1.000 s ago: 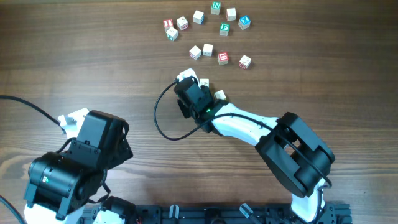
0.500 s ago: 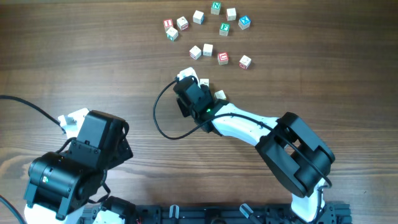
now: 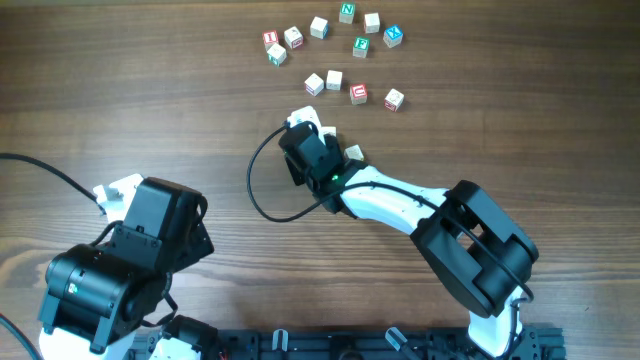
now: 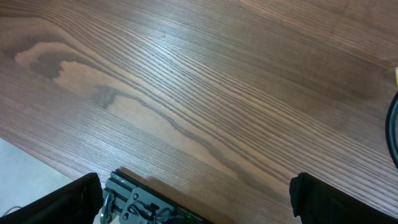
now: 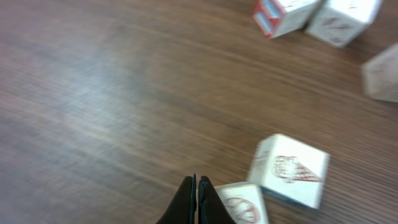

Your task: Form a circle

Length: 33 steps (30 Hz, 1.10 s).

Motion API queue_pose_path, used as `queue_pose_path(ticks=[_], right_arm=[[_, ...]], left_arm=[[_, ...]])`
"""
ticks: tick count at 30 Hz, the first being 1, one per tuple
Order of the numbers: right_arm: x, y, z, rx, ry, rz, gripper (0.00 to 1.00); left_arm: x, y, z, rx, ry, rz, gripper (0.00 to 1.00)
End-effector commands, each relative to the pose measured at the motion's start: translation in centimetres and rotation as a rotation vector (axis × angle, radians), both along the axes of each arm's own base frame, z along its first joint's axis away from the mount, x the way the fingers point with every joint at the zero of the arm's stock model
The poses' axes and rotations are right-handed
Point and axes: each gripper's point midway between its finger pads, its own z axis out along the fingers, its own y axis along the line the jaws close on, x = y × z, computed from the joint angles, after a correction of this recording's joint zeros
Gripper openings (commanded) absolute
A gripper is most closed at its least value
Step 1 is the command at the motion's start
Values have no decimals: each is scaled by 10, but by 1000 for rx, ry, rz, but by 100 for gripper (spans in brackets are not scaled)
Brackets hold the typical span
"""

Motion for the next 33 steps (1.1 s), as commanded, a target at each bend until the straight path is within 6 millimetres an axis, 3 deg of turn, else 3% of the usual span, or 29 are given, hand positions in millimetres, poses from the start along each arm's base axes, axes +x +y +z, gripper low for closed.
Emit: queue_pose_path(ticks=[1,7,11,17,33], right_arm=[[13,-13,8,-16,-59,-94,4],[10,-16,34,1,-71,-91,4],[10,-36,49,3,-47,-141,4],[2,-58,21,82,152,-192,4],[-1,-52,-9,209,297,-230,5]], left_arm=[[-1,1,-1,-5,-4,20,100],[-1,1,-1,-5,-4,20,100],[-1,1,-1,-5,-4,20,100],[-1,1,-1,-5,-4,20,100],[-1,1,-1,-5,-4,20,100]])
